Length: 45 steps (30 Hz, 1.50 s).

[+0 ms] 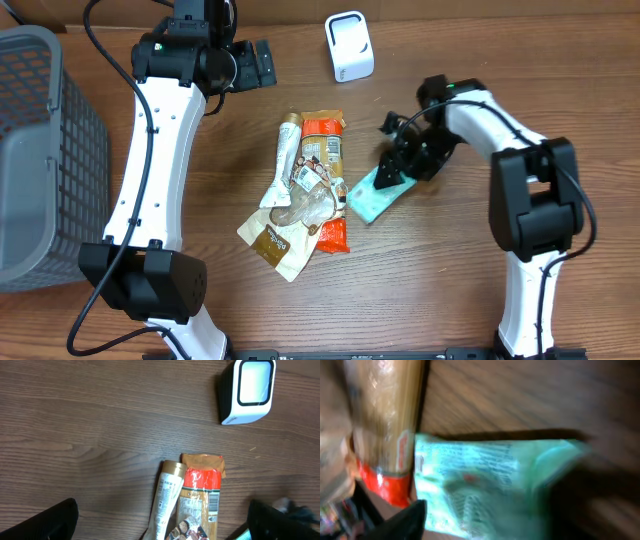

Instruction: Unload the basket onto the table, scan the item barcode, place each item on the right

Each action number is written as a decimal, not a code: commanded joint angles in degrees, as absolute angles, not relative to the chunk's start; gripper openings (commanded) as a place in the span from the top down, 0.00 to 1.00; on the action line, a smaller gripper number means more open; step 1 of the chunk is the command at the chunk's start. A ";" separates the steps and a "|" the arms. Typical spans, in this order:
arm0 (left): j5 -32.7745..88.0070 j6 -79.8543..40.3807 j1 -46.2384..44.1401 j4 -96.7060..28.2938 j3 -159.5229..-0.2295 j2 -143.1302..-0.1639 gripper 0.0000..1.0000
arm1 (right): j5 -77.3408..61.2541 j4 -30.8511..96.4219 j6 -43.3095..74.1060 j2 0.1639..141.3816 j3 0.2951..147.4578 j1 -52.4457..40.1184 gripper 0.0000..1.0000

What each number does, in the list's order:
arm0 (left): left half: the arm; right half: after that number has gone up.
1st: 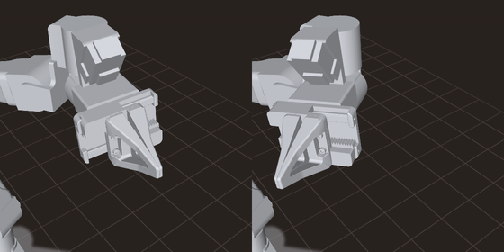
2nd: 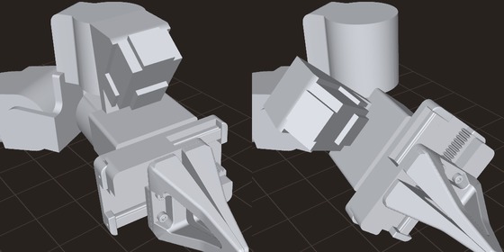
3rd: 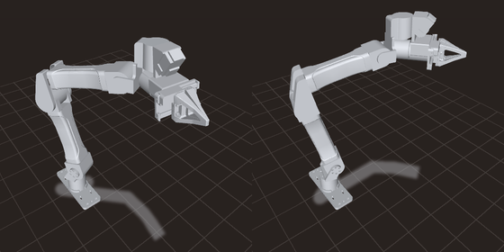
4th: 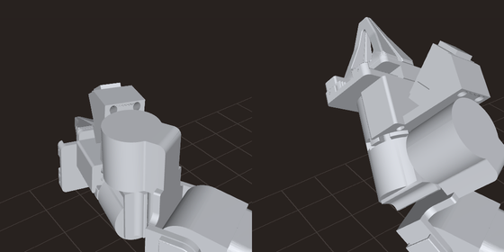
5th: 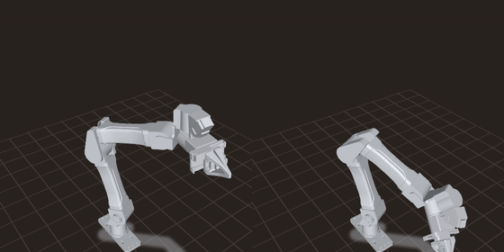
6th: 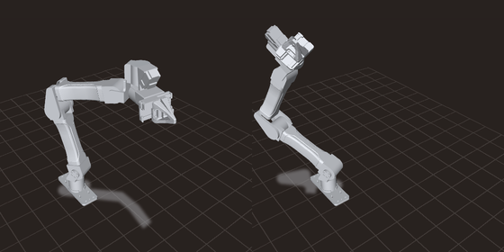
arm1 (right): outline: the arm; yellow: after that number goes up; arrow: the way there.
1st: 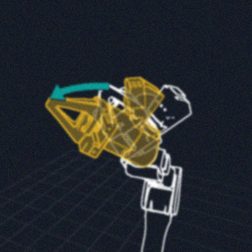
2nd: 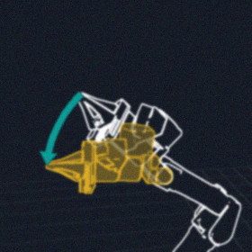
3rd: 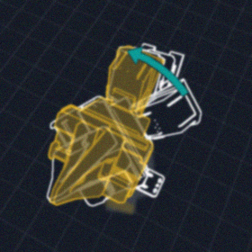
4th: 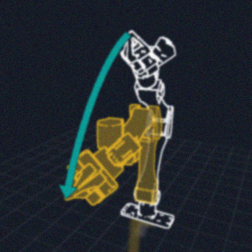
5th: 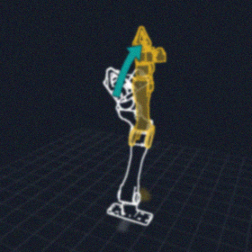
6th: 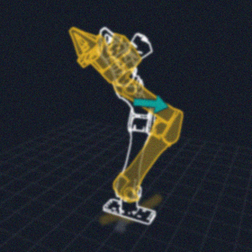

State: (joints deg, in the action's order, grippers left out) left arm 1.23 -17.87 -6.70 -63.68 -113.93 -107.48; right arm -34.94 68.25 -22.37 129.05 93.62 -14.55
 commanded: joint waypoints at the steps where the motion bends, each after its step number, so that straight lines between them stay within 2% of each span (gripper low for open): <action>1: 1.06 -17.80 -6.76 -63.68 -114.48 -107.50 0.00 | -35.05 68.20 -22.96 131.83 93.25 -17.39 0.61; 2: 1.04 -17.80 -6.76 -63.68 -114.48 -107.50 0.01 | -35.05 68.27 -22.96 131.83 93.25 -17.82 0.67; 5: 1.06 -17.80 -6.76 -63.68 -114.48 -107.50 0.00 | -35.20 68.53 -22.33 131.81 93.27 -18.65 0.78; 8: 1.06 -17.80 -6.76 -63.68 -114.48 -107.50 0.00 | -36.82 69.49 -22.33 131.81 93.32 -18.63 0.96; 15: 1.06 -17.80 -6.76 -63.68 -114.48 -107.50 0.00 | -39.31 76.86 -22.85 129.78 97.97 -15.53 0.96; 22: 1.06 -17.80 -6.76 -63.68 -114.48 -107.50 0.01 | -38.02 83.20 -22.72 120.40 108.99 -11.03 0.96; 28: 1.06 -17.80 -6.76 -63.68 -114.48 -107.50 0.00 | -38.74 82.04 -20.93 112.01 117.10 -9.87 0.96; 38: 1.06 -17.80 -6.76 -63.68 -114.48 -107.50 0.01 | -43.68 77.28 -21.45 106.91 117.51 -10.11 0.96; 41: 1.06 -17.80 -6.76 -63.68 -114.48 -107.50 0.00 | -37.65 71.61 -17.69 106.94 117.49 -10.59 0.96; 43: 1.06 -17.80 -6.76 -63.68 -114.48 -107.50 0.00 | -24.34 65.14 -10.87 106.94 117.51 -12.32 0.96; 45: 1.06 -17.80 -6.76 -63.68 -114.48 -107.50 0.00 | -11.70 60.45 -9.15 106.96 117.49 -14.72 0.96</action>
State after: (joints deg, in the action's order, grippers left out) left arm 1.23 -17.87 -6.70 -63.66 -113.93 -107.48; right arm -31.77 65.21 -16.19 107.79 116.84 -11.18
